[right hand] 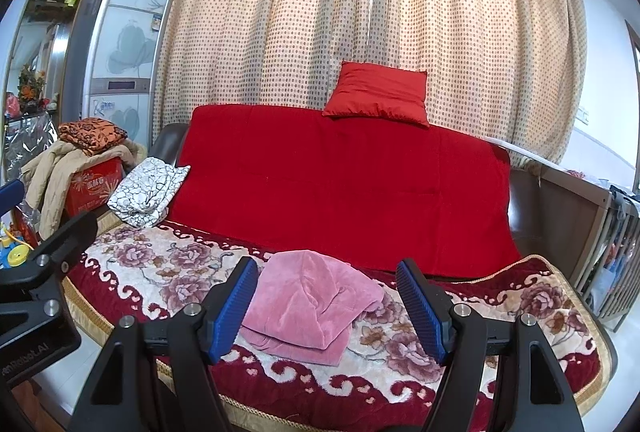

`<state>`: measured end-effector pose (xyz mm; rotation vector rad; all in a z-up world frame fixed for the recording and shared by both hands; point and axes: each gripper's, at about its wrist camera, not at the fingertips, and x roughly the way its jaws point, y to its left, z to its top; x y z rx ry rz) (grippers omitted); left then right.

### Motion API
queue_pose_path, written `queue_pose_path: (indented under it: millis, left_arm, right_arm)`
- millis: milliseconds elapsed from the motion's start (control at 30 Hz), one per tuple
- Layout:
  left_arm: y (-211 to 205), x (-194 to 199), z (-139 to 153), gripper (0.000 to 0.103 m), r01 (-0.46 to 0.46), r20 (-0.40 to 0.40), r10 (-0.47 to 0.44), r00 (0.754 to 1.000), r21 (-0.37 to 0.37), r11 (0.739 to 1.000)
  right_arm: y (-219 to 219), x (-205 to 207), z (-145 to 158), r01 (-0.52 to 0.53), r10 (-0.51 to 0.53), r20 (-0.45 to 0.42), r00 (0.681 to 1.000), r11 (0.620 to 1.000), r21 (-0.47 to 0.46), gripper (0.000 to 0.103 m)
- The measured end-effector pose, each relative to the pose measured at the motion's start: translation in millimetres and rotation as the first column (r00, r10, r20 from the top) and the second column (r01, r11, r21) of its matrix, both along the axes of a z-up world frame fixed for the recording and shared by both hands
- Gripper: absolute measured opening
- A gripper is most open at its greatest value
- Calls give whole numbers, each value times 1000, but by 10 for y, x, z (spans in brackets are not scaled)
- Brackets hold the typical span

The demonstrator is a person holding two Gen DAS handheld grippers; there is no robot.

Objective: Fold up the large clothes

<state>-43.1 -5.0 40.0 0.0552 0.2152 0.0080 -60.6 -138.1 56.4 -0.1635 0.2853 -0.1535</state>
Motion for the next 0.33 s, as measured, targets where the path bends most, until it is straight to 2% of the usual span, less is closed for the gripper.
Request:
queue_pose_path:
  millis: [333]
  left_arm:
    - [-58,133,-63,100,15,-10,-15,1000,-7,1000]
  right_arm:
    - [-59,154,-100,0,0,-36,999,1000,4,75]
